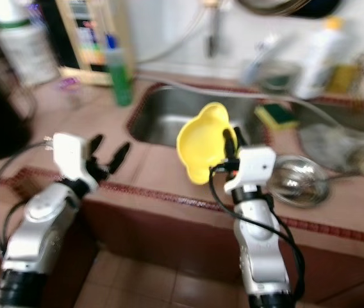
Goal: Kitchen organization
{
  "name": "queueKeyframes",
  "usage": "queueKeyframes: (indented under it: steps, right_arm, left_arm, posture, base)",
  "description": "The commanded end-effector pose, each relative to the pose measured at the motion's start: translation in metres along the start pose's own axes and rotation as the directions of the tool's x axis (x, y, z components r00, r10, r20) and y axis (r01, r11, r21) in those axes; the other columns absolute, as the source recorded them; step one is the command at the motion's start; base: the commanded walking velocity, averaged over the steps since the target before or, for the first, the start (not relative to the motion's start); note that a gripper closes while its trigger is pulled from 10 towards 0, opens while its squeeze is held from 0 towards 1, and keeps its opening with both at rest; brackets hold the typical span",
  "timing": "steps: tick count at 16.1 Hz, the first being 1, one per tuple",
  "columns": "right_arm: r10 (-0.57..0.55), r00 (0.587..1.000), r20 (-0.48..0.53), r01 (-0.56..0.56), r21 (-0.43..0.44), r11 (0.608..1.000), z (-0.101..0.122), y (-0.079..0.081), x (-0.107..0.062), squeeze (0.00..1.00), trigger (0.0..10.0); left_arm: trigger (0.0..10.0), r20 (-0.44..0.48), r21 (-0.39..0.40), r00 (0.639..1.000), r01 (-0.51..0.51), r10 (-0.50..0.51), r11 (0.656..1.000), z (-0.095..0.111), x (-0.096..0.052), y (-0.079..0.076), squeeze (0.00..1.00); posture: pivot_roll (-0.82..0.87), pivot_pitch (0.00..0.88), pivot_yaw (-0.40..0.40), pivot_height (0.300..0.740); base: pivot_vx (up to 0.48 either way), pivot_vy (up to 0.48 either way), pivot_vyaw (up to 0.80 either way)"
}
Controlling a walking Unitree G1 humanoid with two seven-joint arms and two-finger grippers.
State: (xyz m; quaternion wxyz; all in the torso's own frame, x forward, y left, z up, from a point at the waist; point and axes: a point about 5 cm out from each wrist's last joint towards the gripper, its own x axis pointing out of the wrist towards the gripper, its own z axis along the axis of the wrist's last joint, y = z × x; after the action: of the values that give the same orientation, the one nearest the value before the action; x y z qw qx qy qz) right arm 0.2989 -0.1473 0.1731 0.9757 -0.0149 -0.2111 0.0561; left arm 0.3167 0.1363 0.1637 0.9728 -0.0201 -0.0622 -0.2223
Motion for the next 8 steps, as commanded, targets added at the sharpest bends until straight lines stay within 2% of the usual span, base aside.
queueKeyframes:
  steps: [1,2,8]
  right_arm:
    - [-0.010,1.000,0.005,0.010,-0.010,1.000,-0.0002,-0.0040,0.0001,0.00,10.0]
    - [-0.006,1.000,0.003,0.006,-0.007,1.000,-0.0014,-0.0026,0.0002,0.00,10.0]
    - [-0.010,1.000,-0.007,0.010,0.004,1.000,-0.0043,-0.0017,0.0020,0.00,10.0]
  left_arm:
    - [10.0,0.015,0.036,0.999,0.039,-0.039,0.999,0.0040,-0.0002,-0.0043,0.00]
    - [10.0,0.006,0.048,0.997,0.074,-0.074,0.996,0.0025,-0.0005,-0.0059,0.00]
    - [10.0,0.004,0.067,0.992,0.128,-0.129,0.989,0.0013,-0.0011,-0.0095,0.00]
  posture:
    - [-0.14,0.091,0.039,0.740]
    - [-0.15,0.087,0.039,0.740]
    - [-0.14,0.083,0.038,0.740]
  base:
    - [0.000,0.000,0.00]
    - [0.000,0.000,0.00]
    - [0.000,0.000,0.00]
